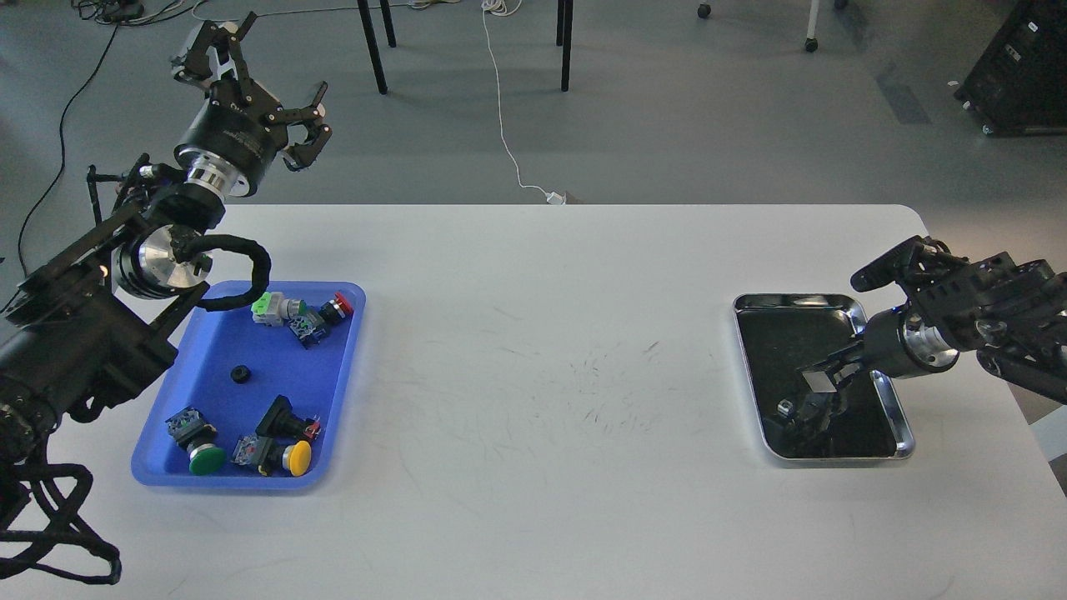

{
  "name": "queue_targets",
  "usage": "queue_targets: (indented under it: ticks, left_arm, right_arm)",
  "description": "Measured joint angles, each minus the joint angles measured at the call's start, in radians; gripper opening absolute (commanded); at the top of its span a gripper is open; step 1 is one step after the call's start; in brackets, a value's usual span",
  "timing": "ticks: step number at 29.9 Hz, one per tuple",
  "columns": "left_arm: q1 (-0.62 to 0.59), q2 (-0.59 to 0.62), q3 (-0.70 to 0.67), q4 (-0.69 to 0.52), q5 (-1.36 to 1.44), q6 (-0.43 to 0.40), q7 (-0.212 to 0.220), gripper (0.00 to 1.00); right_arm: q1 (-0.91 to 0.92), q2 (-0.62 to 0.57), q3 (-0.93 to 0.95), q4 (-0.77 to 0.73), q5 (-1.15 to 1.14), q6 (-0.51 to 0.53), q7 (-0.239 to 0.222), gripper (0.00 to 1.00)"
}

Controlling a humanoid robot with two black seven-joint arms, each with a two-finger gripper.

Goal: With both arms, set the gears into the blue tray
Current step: 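Reach the right gripper into the metal tray and grasp another black part, then carry the second black part to the table center, release, lift away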

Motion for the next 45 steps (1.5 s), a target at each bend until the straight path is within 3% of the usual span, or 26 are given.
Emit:
queue_targets:
  ticks: [5,11,18,22,38,45]
  left_arm:
    - [0.0,0.0,0.0,0.0,0.0,0.0,0.0,0.98]
    - [0.0,0.006,0.002,0.0,0.001,0.0,0.001,0.98]
    - [0.0,0.008,0.005,0.0,0.003,0.0,0.001,0.98]
    - [0.0,0.008,0.005,0.0,0.003,0.0,0.003,0.98]
    - [-0.002,0.024,0.001,-0.001,0.002,-0.003,0.003,0.98]
    - [-0.004,0.041,-0.001,-0.002,0.002,-0.043,0.005,0.98]
  right_arm:
    - [-0.013,0.004,0.004,-0.003,0.0,-0.031,0.0,0.49]
    - [-0.031,0.007,0.007,-0.014,0.004,-0.044,0.0,0.46]
    - [-0.035,0.003,0.01,-0.009,0.006,-0.046,0.0,0.28]
    - [-0.035,0.001,0.008,-0.008,0.006,-0.046,0.002,0.23]
    - [0.047,-0.003,0.018,0.052,0.017,-0.092,0.039,0.21]
    - [0.122,0.084,0.06,0.141,0.159,-0.116,0.04,0.2]
